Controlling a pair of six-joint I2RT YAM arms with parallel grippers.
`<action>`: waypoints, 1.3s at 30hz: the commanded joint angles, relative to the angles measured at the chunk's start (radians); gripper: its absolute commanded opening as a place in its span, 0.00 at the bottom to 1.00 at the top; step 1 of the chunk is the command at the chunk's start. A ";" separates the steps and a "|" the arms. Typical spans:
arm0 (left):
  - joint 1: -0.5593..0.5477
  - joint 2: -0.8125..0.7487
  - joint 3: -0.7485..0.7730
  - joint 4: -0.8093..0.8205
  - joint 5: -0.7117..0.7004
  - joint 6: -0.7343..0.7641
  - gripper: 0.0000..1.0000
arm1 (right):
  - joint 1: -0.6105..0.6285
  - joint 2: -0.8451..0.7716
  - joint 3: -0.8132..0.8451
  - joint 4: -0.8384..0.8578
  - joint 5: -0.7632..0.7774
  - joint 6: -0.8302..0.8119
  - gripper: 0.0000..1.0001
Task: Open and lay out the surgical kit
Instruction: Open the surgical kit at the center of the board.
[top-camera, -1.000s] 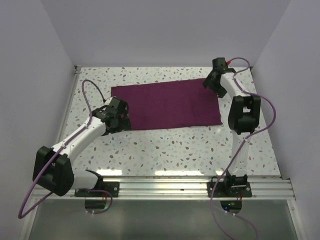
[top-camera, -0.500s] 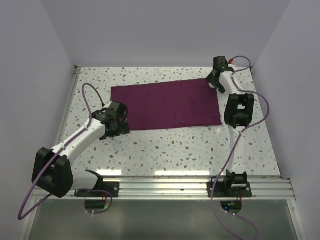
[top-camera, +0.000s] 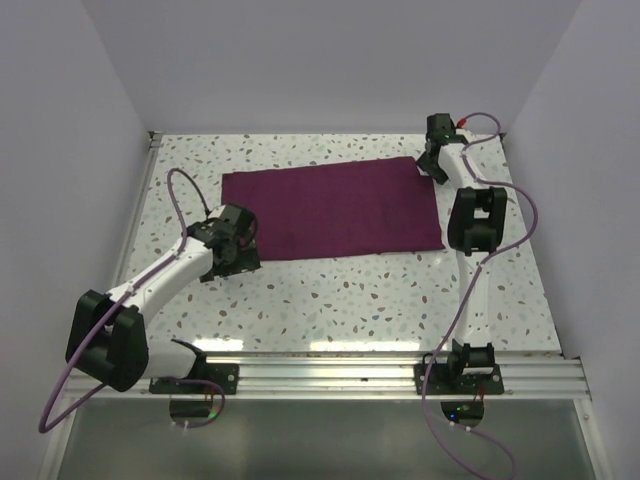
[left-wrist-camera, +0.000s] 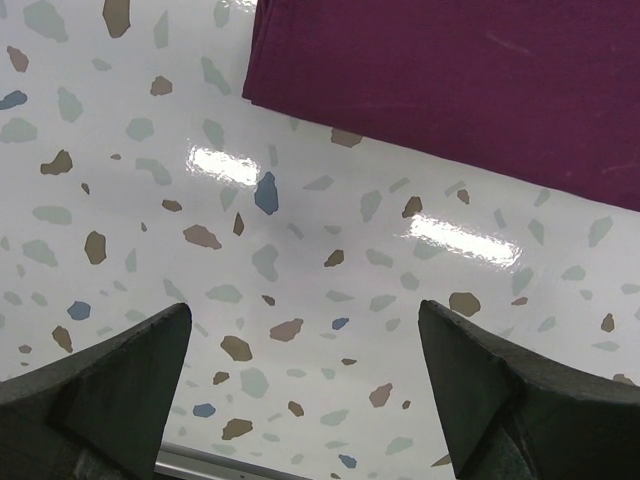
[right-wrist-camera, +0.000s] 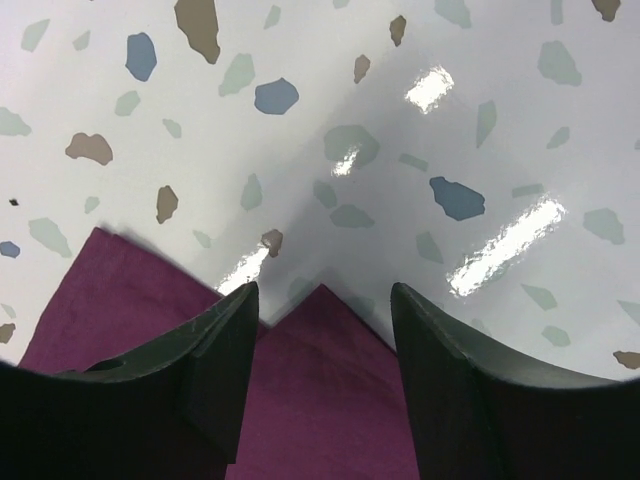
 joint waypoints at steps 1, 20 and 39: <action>0.008 0.002 -0.021 0.048 -0.005 -0.030 0.99 | 0.022 -0.007 -0.069 -0.072 -0.056 0.033 0.58; 0.008 -0.045 -0.104 0.079 0.040 -0.034 1.00 | 0.070 0.064 0.000 -0.178 -0.065 0.005 0.00; 0.008 -0.048 0.021 0.156 0.120 0.065 0.99 | 0.088 -0.539 -0.367 -0.031 0.053 -0.001 0.00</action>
